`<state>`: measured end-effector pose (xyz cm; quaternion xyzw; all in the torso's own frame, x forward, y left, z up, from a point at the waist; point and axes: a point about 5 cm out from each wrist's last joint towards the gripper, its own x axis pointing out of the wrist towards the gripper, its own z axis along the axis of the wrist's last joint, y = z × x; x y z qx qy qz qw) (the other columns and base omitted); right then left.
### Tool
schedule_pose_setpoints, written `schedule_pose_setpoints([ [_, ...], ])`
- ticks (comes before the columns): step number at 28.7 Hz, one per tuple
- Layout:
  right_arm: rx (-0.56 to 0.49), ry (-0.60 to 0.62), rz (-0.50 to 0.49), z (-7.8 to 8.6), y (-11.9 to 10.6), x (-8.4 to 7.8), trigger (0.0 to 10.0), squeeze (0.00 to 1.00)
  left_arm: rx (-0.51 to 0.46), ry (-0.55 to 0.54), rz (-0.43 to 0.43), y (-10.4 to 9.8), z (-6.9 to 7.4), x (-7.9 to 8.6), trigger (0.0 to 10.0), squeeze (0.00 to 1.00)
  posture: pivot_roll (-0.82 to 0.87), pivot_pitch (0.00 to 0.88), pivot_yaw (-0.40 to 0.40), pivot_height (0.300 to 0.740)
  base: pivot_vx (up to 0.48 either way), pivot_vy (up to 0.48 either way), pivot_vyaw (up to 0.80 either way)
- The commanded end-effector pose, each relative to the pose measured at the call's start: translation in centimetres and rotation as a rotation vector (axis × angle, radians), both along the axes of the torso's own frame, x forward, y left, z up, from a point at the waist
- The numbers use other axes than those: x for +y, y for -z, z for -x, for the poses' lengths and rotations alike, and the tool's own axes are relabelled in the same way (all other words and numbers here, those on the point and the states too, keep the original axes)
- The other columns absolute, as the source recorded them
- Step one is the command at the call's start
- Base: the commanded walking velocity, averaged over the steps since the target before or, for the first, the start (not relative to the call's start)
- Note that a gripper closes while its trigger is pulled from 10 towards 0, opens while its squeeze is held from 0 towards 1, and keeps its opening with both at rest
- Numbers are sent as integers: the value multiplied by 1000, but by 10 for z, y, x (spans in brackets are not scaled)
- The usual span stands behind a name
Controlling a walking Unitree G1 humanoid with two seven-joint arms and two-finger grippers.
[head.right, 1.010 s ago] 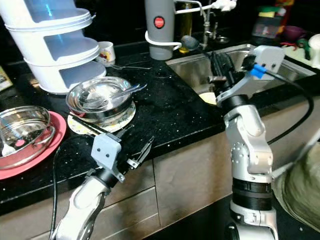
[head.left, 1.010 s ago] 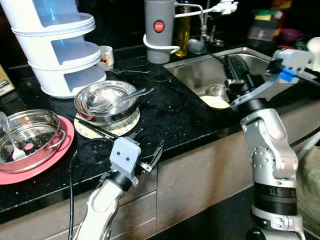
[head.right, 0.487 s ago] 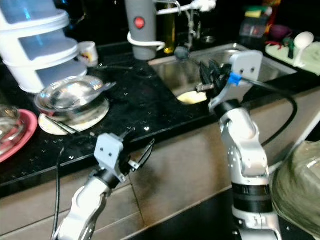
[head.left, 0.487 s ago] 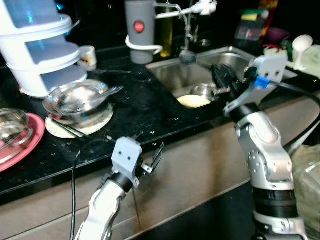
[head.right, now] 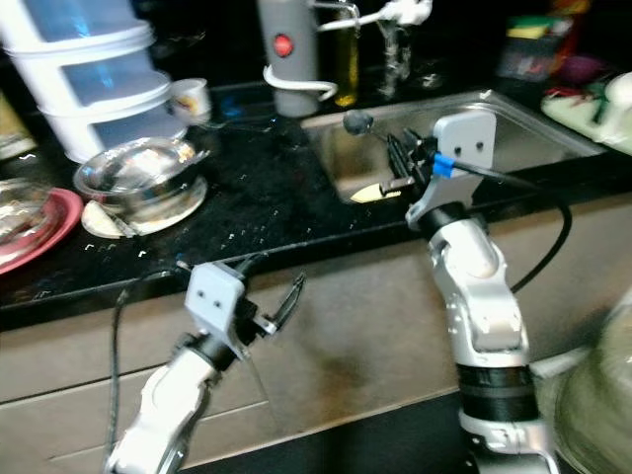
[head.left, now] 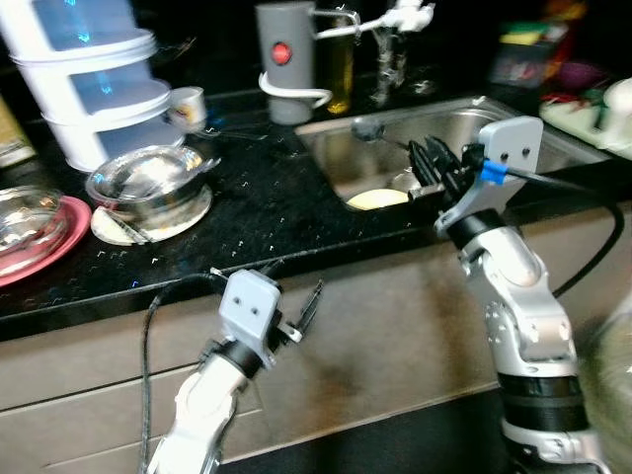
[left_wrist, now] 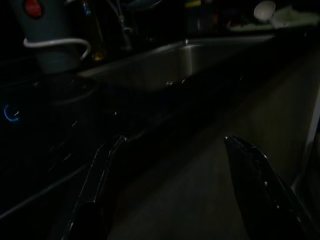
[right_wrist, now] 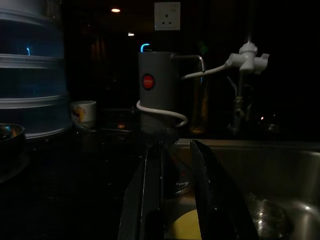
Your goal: Kitchen organization
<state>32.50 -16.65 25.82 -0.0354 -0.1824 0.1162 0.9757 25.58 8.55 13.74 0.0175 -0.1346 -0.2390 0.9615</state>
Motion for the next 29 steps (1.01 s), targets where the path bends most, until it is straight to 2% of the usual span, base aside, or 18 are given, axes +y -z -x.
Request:
schedule_pose_setpoints([
  [1, -19, -11, 10, 0, -4, 3, 10000, 0, 9, -7, -6, 2, -2, 3, 10000, 0, -35, 0, -11, 740, 0, -337, 800],
  [15, -13, -18, 35, -2, -1, 5, 10000, 0, 14, -2, -7, 3, -3, 1, 10000, 0, -38, 0, -15, 740, 0, -331, 800],
  [17, -19, -16, 30, -2, -2, 5, 10000, 0, 15, -4, -11, 4, -3, 1, 10000, 0, -39, 0, -14, 740, 0, 0, 569],
  [29, -22, 11, 18, -3, -2, 3, 10000, 0, 31, -8, -25, 7, -5, 2, 10000, 0, -36, 0, -12, 740, 0, 0, 0],
])
